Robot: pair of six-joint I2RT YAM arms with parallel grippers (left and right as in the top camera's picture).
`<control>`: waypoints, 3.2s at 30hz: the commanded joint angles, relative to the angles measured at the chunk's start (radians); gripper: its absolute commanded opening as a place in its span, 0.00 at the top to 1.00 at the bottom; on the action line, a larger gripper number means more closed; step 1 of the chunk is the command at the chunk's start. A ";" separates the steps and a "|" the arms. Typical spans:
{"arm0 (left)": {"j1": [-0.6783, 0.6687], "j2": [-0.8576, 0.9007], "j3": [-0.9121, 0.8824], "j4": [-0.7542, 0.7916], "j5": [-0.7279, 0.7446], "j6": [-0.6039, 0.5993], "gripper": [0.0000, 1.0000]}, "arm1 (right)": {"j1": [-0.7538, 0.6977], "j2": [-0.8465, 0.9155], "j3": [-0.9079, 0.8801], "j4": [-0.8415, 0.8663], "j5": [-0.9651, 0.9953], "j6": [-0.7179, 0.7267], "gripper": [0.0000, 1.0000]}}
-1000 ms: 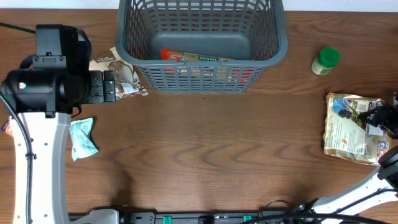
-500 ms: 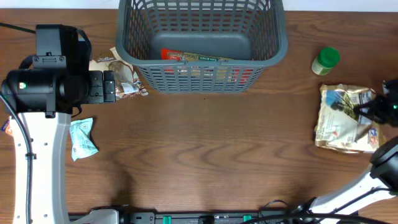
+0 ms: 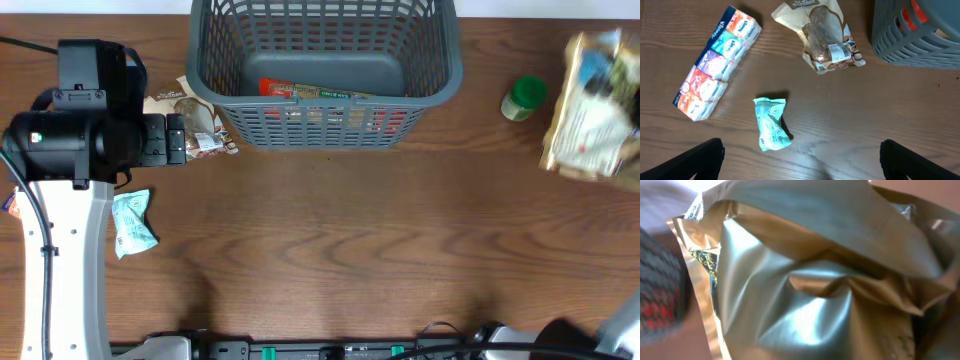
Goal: Pack container
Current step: 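Lift the gold pouch into the basket and release it, then move the right gripper above the green-capped jar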
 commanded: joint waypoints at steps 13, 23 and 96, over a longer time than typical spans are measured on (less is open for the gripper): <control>0.003 -0.009 0.003 -0.007 0.051 -0.014 0.01 | 0.600 -0.057 0.175 0.322 -0.114 -0.097 0.99; 0.003 -0.011 0.003 -0.011 0.051 -0.015 0.01 | 0.873 0.192 0.208 0.360 0.098 -0.368 0.99; 0.003 -0.011 0.003 -0.010 0.051 -0.016 0.01 | 0.287 0.863 0.660 -0.266 0.317 0.432 0.01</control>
